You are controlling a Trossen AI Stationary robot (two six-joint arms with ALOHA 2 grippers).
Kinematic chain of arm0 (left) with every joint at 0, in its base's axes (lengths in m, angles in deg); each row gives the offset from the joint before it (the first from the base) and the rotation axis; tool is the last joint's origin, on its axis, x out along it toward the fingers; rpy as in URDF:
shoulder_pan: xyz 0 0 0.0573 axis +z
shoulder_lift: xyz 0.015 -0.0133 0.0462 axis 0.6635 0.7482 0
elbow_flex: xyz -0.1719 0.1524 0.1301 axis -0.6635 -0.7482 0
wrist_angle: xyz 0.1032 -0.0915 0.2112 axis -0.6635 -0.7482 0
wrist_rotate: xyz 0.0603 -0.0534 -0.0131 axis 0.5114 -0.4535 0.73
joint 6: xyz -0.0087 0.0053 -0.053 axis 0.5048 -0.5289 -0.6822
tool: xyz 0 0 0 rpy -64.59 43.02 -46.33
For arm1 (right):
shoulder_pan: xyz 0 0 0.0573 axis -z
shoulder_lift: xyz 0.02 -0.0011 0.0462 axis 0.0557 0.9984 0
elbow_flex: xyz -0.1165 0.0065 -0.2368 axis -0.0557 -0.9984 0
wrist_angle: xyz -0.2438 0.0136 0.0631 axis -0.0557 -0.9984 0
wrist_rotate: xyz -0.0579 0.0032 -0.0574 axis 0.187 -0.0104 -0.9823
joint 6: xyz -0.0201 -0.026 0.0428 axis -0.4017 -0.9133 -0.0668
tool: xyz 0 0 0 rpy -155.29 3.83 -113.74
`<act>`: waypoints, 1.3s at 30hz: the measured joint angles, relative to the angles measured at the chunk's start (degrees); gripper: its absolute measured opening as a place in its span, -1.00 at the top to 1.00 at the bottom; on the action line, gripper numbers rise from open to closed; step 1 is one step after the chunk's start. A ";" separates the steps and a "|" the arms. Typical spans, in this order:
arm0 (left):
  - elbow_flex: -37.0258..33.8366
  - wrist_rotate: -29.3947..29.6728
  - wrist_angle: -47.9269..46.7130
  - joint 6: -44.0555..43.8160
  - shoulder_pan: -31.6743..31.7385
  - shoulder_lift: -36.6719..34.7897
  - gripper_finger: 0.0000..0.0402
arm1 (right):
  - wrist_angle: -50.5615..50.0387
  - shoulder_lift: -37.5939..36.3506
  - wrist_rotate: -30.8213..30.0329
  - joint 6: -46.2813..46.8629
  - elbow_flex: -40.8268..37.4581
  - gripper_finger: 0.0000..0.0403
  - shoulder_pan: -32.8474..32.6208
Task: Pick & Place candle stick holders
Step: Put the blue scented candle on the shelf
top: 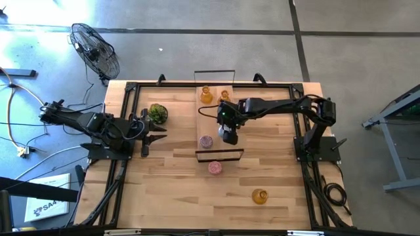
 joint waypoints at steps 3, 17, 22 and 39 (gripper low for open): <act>0.00 0.02 0.00 0.00 0.01 -0.01 0.54 | 0.04 0.00 1.29 -1.28 -0.06 -0.32 -0.01; 0.00 0.07 -0.42 0.89 0.00 0.01 0.54 | 0.72 0.05 3.67 -4.73 -0.06 -0.42 -0.46; 0.02 0.07 -3.46 3.46 0.01 0.01 0.54 | 0.51 0.00 2.56 -4.78 -0.06 -0.42 -0.61; 0.02 0.07 -4.31 3.04 0.00 0.01 0.54 | 0.65 0.00 1.80 -4.35 -0.06 -0.42 -1.07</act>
